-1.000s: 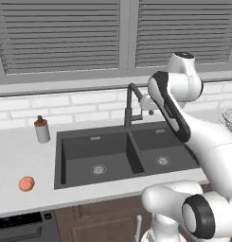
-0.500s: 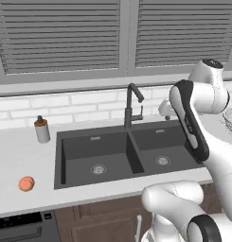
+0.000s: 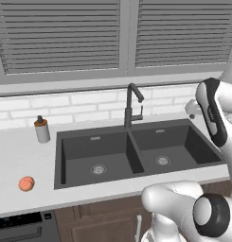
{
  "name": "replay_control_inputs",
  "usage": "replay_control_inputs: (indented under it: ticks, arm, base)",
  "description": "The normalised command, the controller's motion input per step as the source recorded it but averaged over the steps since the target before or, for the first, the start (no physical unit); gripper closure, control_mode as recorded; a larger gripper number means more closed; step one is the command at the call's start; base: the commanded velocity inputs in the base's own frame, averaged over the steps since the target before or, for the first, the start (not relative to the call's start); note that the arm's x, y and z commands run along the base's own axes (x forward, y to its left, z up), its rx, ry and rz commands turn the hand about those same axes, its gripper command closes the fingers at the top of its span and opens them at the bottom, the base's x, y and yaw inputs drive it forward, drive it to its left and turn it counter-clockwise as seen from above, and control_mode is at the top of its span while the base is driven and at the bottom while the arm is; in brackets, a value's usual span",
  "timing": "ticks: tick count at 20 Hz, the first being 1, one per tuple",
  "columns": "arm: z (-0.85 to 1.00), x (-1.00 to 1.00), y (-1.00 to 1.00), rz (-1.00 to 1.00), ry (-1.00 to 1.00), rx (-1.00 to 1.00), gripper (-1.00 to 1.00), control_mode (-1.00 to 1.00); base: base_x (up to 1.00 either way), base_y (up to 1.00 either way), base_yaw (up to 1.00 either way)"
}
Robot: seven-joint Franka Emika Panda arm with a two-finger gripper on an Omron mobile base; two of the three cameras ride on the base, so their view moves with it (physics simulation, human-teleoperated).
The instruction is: Put the colander in the sink, put the peach in the colander, and turn on the sink faucet and pour water over the colander.
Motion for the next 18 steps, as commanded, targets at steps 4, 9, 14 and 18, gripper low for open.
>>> replay_control_inputs:
  ticks: [4, 9, 14, 18]
  arm:
    - [-0.09, 0.57, -0.99, -0.09, 0.08, -0.07, -1.0, -1.0]
    - [-0.2, 0.45, -0.9, -0.08, 0.05, -0.15, -1.0, -1.0]
    - [-0.27, 0.3, -0.8, -0.08, 0.03, -0.17, -1.0, -1.0]
    - [-0.27, 0.18, -0.73, -0.06, 0.05, -0.14, -1.0, -1.0]
  base:
    - [0.0, 0.0, 0.0]
    - [0.0, 0.0, 0.0]
    - [0.0, 0.0, 0.0]
    - [0.0, 0.0, 0.0]
